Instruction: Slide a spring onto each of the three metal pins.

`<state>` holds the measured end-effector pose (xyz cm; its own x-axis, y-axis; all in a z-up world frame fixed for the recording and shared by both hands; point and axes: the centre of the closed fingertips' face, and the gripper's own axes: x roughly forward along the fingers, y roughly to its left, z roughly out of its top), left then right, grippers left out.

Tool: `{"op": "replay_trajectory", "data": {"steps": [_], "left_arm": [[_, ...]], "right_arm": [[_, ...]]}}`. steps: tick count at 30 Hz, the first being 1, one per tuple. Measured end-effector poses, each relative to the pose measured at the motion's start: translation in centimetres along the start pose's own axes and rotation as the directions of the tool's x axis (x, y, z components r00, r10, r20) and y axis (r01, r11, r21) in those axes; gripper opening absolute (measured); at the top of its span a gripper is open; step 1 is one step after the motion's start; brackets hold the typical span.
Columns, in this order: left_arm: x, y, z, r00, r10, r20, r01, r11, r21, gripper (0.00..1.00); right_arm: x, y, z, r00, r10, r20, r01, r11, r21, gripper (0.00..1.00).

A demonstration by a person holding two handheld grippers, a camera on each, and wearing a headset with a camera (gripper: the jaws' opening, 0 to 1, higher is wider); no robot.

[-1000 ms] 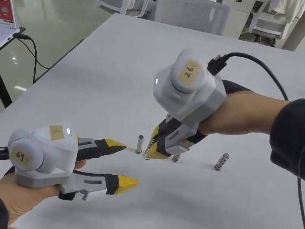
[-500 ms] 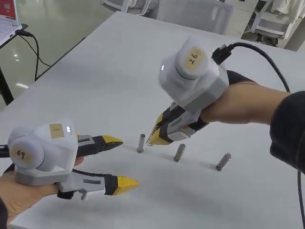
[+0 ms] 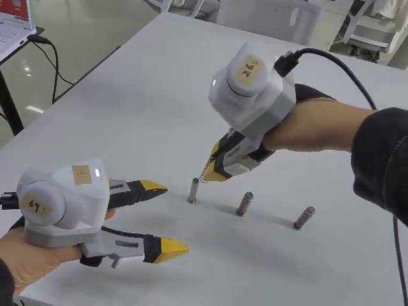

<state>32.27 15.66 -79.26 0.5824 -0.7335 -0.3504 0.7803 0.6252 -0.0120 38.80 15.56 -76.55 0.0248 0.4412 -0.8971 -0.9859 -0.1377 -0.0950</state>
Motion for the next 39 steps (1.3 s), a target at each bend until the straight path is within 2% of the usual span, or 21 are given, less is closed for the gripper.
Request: {"op": "replay_trajectory", "data": {"steps": [5,22,39], "left_arm": [[0.0,0.2,-0.2,1.0000,0.000,-0.006,0.000,1.000,-0.001,0.59],[0.1,1.0,-0.9,0.9998,0.009,-0.016,-0.009,1.000,-0.018,0.59],[0.2,1.1,-1.1,0.9997,0.013,-0.020,-0.014,1.000,-0.026,0.58]], "right_arm": [[0.6,-0.6,0.2,1.0000,0.003,-0.003,-0.003,1.000,-0.001,0.13],[2.4,-0.4,-0.3,0.9990,0.037,-0.026,-0.037,0.999,-0.005,0.13],[4.2,-0.6,-1.2,0.9967,0.058,-0.058,-0.058,0.998,-0.005,0.13]]}}
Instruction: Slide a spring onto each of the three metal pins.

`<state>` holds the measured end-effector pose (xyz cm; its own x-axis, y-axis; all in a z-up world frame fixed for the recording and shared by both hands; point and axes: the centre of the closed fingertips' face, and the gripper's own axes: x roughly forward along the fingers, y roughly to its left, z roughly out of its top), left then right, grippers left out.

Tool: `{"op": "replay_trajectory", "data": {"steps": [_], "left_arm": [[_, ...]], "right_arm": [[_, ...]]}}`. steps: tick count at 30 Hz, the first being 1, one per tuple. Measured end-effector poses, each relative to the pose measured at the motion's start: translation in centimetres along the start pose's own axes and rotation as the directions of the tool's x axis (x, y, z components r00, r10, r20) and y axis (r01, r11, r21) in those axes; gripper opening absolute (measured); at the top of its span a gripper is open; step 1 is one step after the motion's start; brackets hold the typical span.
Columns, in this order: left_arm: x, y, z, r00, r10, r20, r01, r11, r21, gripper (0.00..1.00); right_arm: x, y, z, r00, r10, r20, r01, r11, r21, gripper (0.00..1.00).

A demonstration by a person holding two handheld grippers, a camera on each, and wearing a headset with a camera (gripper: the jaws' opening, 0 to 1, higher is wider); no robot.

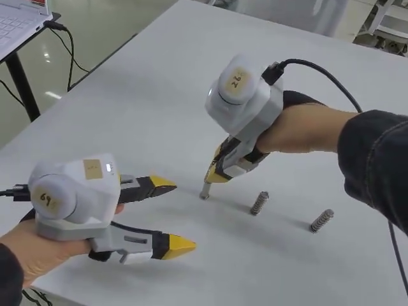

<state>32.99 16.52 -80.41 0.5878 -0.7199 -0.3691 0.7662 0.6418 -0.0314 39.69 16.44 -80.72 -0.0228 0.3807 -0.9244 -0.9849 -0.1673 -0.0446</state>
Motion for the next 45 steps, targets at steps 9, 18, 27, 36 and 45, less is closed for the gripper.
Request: {"op": "replay_trajectory", "data": {"steps": [9,18,27,36,45], "left_arm": [[0.0,-0.1,-0.1,1.0000,0.002,-0.002,-0.002,1.000,-0.005,0.57],[-0.1,-0.1,0.0,1.0000,0.005,-0.003,-0.005,1.000,-0.007,0.57],[-0.2,0.0,-0.1,1.0000,0.009,-0.004,-0.009,1.000,-0.009,0.57],[-0.1,-0.1,-0.2,1.0000,0.009,-0.002,-0.009,1.000,-0.014,0.57],[0.0,-0.2,-0.1,1.0000,0.003,-0.005,-0.003,1.000,-0.012,0.57]], "right_arm": [[1.3,0.1,-0.7,0.9994,0.008,-0.034,-0.008,1.000,-0.004,0.13],[2.7,0.7,-1.4,0.9986,0.019,-0.050,-0.019,1.000,-0.007,0.13],[3.6,0.8,-2.0,0.9979,0.022,-0.061,-0.021,1.000,0.009,0.13],[4.2,0.7,-2.6,0.9976,0.024,-0.065,-0.023,0.999,0.023,0.14],[4.1,0.6,-2.9,0.9986,0.017,-0.049,-0.015,0.999,0.043,0.19]]}}
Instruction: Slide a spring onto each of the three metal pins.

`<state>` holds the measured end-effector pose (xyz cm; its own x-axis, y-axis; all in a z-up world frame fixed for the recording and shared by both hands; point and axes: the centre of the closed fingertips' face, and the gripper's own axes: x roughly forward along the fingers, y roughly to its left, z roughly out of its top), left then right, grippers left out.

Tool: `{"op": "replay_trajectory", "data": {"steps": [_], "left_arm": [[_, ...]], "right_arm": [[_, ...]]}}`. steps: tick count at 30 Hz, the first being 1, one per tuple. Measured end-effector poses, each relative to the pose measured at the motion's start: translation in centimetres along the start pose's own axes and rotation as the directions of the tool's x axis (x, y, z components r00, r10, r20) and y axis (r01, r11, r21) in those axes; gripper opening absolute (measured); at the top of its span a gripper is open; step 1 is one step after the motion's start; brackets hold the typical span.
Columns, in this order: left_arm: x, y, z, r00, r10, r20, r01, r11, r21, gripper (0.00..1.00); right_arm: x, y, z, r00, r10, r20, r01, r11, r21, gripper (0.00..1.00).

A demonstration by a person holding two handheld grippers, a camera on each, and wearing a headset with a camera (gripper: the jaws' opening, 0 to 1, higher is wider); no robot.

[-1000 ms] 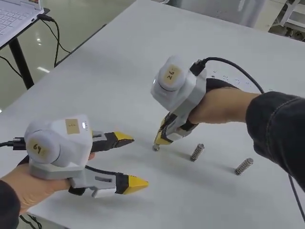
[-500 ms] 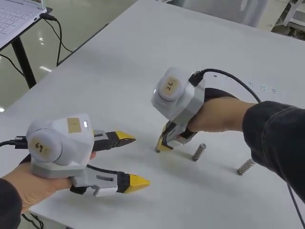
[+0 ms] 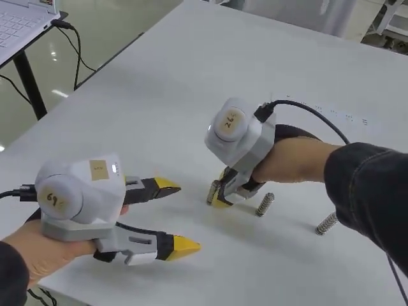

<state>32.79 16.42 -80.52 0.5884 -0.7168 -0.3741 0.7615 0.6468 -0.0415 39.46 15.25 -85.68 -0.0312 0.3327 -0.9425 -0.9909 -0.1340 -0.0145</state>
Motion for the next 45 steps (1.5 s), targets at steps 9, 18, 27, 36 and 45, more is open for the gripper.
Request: {"op": "replay_trajectory", "data": {"steps": [9,18,27,36,45], "left_arm": [[0.0,-0.1,0.0,1.0000,-0.001,-0.002,0.001,1.000,0.001,0.57],[-0.2,0.0,0.4,1.0000,0.004,-0.005,-0.004,1.000,0.005,0.58],[-0.1,-0.1,0.8,1.0000,0.005,-0.006,-0.005,1.000,0.013,0.58],[-0.3,-0.1,1.1,0.9999,0.011,-0.010,-0.011,1.000,0.018,0.58],[-0.6,-0.1,1.4,0.9998,0.019,-0.012,-0.019,1.000,0.022,0.59]], "right_arm": [[-0.4,0.0,-0.4,0.9997,0.003,0.025,-0.003,1.000,0.026,0.29],[-1.2,0.1,-1.4,0.9979,0.005,0.065,-0.009,0.998,0.069,0.43],[-2.2,0.1,-2.2,0.9943,-0.004,0.106,-0.007,0.994,0.108,0.59],[-3.1,-0.5,-2.8,0.9868,-0.052,0.153,0.029,0.989,0.148,0.75],[-4.0,-0.8,-3.8,0.9787,-0.088,0.186,0.052,0.981,0.189,0.85]]}}
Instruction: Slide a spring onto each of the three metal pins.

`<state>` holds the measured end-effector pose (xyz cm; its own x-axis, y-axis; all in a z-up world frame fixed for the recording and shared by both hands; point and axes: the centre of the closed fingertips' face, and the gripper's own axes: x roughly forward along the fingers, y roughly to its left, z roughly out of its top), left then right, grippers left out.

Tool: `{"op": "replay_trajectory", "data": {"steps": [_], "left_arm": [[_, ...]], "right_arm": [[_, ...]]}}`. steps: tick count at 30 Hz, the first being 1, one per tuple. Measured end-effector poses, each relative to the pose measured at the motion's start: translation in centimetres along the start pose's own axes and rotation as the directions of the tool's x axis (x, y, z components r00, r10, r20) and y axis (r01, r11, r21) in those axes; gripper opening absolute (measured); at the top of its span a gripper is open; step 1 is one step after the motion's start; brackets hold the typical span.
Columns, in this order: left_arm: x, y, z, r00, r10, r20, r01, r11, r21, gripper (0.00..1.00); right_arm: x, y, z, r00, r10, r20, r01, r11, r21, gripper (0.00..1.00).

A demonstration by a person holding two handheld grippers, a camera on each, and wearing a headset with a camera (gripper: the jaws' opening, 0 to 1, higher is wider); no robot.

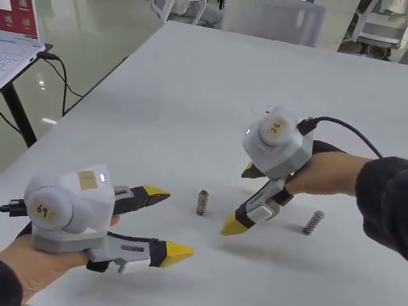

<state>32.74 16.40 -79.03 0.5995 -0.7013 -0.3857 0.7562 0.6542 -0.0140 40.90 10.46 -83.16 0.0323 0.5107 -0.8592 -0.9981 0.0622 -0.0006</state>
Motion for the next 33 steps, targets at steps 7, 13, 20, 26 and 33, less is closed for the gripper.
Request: {"op": "replay_trajectory", "data": {"steps": [7,13,20,26,33], "left_arm": [[-0.2,0.0,0.1,1.0000,0.005,-0.003,-0.005,1.000,0.003,0.59],[-0.3,0.0,0.4,1.0000,0.009,-0.002,-0.009,1.000,0.005,0.59],[-0.3,0.2,0.4,0.9999,0.014,-0.002,-0.014,1.000,0.001,0.59],[-0.4,0.0,0.3,0.9998,0.016,-0.008,-0.016,1.000,-0.003,0.59],[-0.5,0.0,0.4,0.9997,0.025,-0.003,-0.025,1.000,-0.013,0.59]], "right_arm": [[-1.0,-0.7,-0.7,0.9985,-0.037,0.040,0.036,0.999,0.034,0.91],[-2.0,-1.2,-1.7,0.9963,-0.064,0.057,0.059,0.996,0.072,0.92],[-3.3,-1.8,-3.2,0.9920,-0.101,0.076,0.092,0.989,0.119,0.93],[-4.6,-2.2,-4.6,0.9846,-0.138,0.108,0.117,0.977,0.180,0.93],[-6.1,-2.4,-6.3,0.9728,-0.185,0.139,0.148,0.960,0.239,0.93]]}}
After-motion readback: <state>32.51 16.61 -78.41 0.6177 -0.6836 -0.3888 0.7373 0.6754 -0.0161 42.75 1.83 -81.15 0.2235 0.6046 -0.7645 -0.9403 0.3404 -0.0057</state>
